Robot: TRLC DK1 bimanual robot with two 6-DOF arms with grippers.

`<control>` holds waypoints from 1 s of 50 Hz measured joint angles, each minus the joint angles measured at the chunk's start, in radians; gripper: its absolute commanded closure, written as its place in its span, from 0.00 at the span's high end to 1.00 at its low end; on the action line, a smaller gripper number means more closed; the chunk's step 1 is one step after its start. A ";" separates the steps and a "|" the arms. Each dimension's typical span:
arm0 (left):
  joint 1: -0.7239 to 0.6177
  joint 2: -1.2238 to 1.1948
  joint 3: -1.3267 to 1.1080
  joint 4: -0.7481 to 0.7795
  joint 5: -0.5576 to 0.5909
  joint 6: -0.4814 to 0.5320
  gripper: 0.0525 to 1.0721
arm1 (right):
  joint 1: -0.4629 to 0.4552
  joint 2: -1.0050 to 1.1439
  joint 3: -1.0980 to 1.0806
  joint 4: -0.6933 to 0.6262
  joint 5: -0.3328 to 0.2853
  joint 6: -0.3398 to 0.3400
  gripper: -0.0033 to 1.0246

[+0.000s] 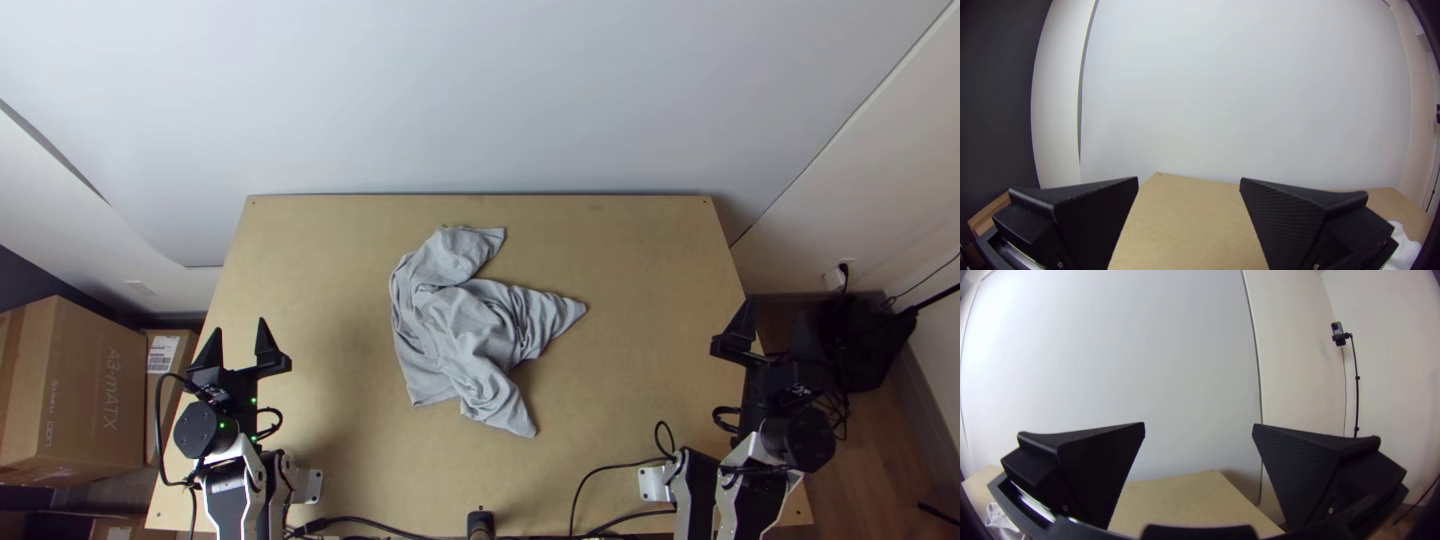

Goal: Fold the t-shirt

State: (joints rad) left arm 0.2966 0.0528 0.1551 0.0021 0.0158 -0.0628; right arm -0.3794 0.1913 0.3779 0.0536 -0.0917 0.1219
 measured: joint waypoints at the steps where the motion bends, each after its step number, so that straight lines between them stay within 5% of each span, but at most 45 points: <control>1: 0.000 0.009 0.004 0.000 0.000 0.000 0.96 | 0.002 0.006 0.011 -0.007 -0.003 0.000 0.96; 20: 0.000 0.369 0.238 -0.116 0.000 -0.005 0.96 | 0.049 0.153 0.161 -0.118 -0.043 -0.003 0.96; 32: -0.022 0.479 0.377 -0.287 0.005 -0.008 0.96 | 0.096 0.307 0.275 -0.251 -0.179 0.001 0.96; 50: -0.024 0.492 0.497 -0.544 0.198 -0.028 0.96 | 0.538 0.467 0.423 -0.499 -0.205 0.004 0.96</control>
State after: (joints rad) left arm 0.2729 0.5446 0.6525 -0.5415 0.2138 -0.0910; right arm 0.1585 0.6579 0.8013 -0.4458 -0.2966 0.1257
